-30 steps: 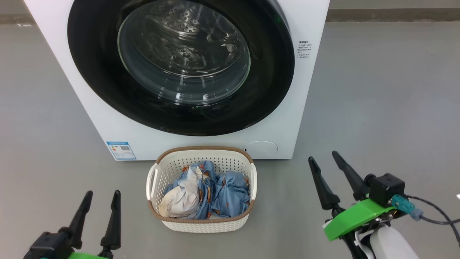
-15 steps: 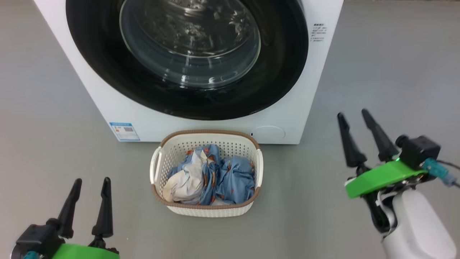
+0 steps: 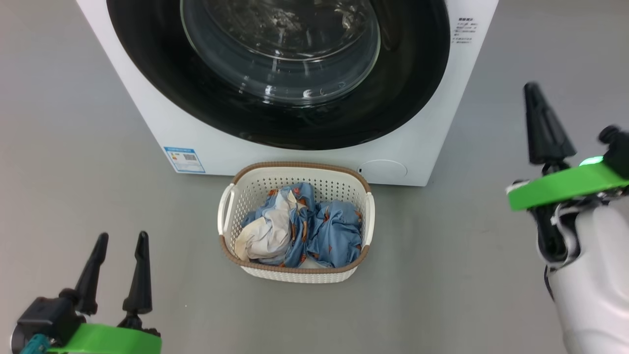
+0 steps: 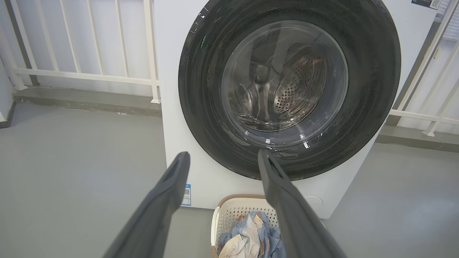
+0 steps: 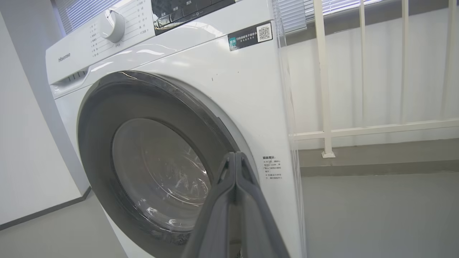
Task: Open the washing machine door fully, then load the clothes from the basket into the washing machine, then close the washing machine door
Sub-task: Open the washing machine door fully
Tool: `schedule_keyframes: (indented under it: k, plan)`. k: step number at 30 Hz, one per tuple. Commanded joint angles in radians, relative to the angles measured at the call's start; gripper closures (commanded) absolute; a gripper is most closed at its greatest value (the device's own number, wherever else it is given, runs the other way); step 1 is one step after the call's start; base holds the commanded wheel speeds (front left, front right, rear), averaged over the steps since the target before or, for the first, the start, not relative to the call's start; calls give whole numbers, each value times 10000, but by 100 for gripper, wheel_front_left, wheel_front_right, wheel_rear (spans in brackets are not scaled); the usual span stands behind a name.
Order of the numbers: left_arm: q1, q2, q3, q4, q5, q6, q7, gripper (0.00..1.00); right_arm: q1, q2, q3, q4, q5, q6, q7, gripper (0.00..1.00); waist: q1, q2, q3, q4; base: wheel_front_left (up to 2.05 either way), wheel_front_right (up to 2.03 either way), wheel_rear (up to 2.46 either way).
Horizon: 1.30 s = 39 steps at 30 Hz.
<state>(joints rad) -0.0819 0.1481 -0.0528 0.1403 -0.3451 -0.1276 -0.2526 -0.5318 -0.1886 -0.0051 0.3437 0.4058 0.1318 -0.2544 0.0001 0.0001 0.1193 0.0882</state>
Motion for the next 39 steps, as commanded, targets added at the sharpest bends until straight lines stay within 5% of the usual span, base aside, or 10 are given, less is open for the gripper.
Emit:
schedule_keyframes:
  k: [1,12,22,39]
  plan:
    - [-512,260,338,-333,-8,-31,-92,0,-490,-89,146,-172,461,-11,-74,100,0,-1,131,77,0,0,0]
    - [-759,431,280,-765,-82,-31,-92,0,-2286,-807,-408,1300,2122,-11,905,100,0,-1,800,307,0,0,0]
    - [-1036,636,188,-902,-329,-31,-92,0,-4269,-458,-1372,2918,4233,-11,2610,100,0,-1,1613,536,0,0,0]
    - [-1518,747,95,-964,-554,-31,-92,0,-6093,-1200,-1197,4127,6002,-11,3926,100,0,-1,2661,966,0,0,0]
